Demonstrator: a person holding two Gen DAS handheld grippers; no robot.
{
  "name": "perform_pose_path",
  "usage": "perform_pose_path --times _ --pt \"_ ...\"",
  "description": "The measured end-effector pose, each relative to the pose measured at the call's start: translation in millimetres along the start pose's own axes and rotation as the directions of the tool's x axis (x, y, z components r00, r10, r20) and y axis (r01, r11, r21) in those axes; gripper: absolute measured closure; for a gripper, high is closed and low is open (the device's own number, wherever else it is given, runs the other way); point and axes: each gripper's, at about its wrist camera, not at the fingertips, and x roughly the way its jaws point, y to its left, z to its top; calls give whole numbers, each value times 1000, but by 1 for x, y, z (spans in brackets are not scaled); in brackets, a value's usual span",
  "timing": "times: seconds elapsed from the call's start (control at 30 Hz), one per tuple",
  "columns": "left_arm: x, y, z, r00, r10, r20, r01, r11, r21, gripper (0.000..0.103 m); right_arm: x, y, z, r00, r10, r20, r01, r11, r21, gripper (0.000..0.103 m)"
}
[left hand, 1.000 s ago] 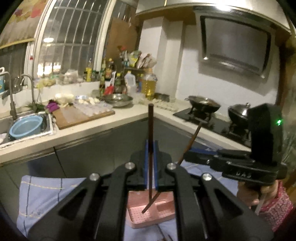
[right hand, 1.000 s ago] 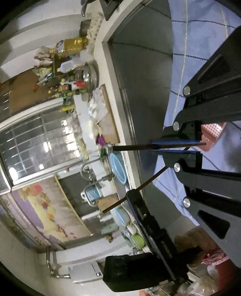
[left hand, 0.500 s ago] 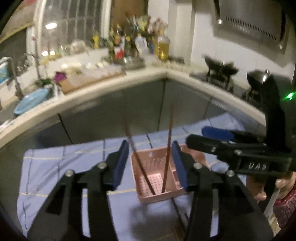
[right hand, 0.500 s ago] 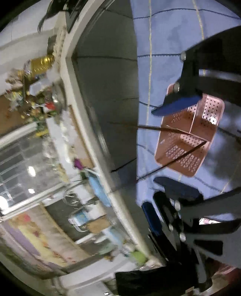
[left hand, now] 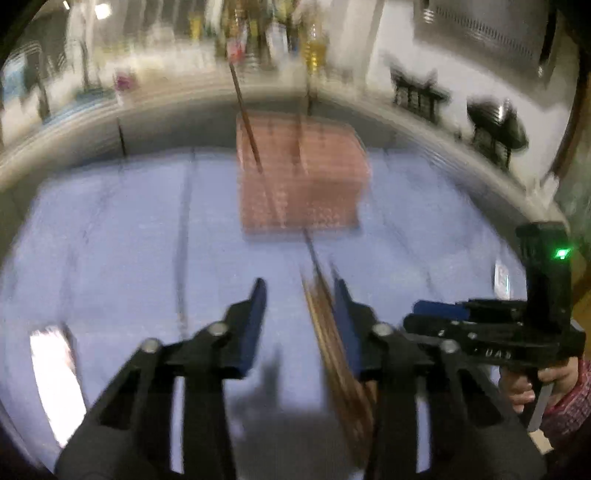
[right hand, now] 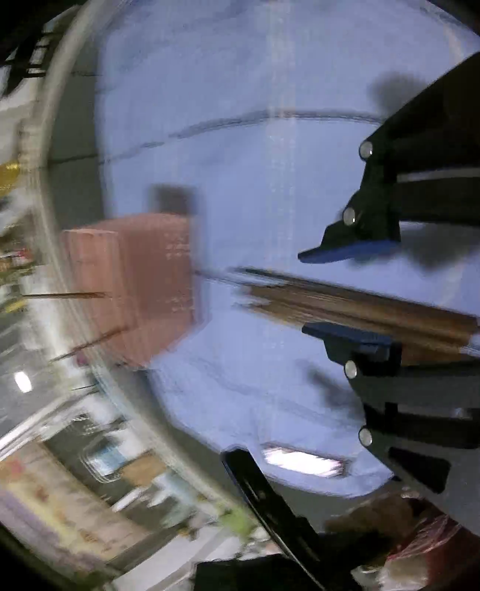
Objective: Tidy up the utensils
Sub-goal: 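Grasp a chopstick with the left tool while the right tool grasps another, then lift chopsticks into the pink caddy and release with both tools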
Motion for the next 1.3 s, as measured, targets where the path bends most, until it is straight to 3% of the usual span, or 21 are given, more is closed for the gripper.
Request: perform_pose_path --times 0.07,0.27,0.4,0.63,0.77,0.8,0.83,0.9,1.1,1.2,1.3 --pt "24 -6 -30 995 -18 -100 17 1000 -13 81 11 7 -19 999 -24 -33 23 999 -22 72" --pt "52 -32 -68 980 5 -201 3 999 41 82 16 27 -39 991 -131 -5 130 983 -130 74" --pt "52 -39 -68 983 76 -165 -63 994 86 82 17 29 -42 974 -223 44 228 958 -174 74" --pt "51 -36 -68 980 98 -176 -86 994 72 82 20 25 -43 971 -234 44 238 954 -183 74" --pt "62 -50 -65 971 195 -140 -175 974 143 82 24 28 -41 963 -258 83 270 940 -209 76" --pt "63 -50 -63 971 199 -133 -180 973 146 83 22 23 -40 963 -255 83 267 944 -195 83" --pt "64 -48 -62 973 187 -134 -169 976 138 91 20 19 -40 961 -263 82 274 943 -187 86" --pt "61 -41 -61 973 180 -142 -163 979 125 96 14 6 -39 956 -284 79 293 942 -162 87" --pt "45 -17 -71 971 164 -172 -144 982 120 95 5 -18 -36 959 -281 20 281 947 -153 87" --pt "51 -17 -63 967 185 -177 -160 976 150 87 15 -12 -23 958 -287 17 285 939 -194 87" --pt "69 -22 -44 965 207 -162 -174 965 194 86 32 -2 0 961 -275 25 274 935 -226 87"
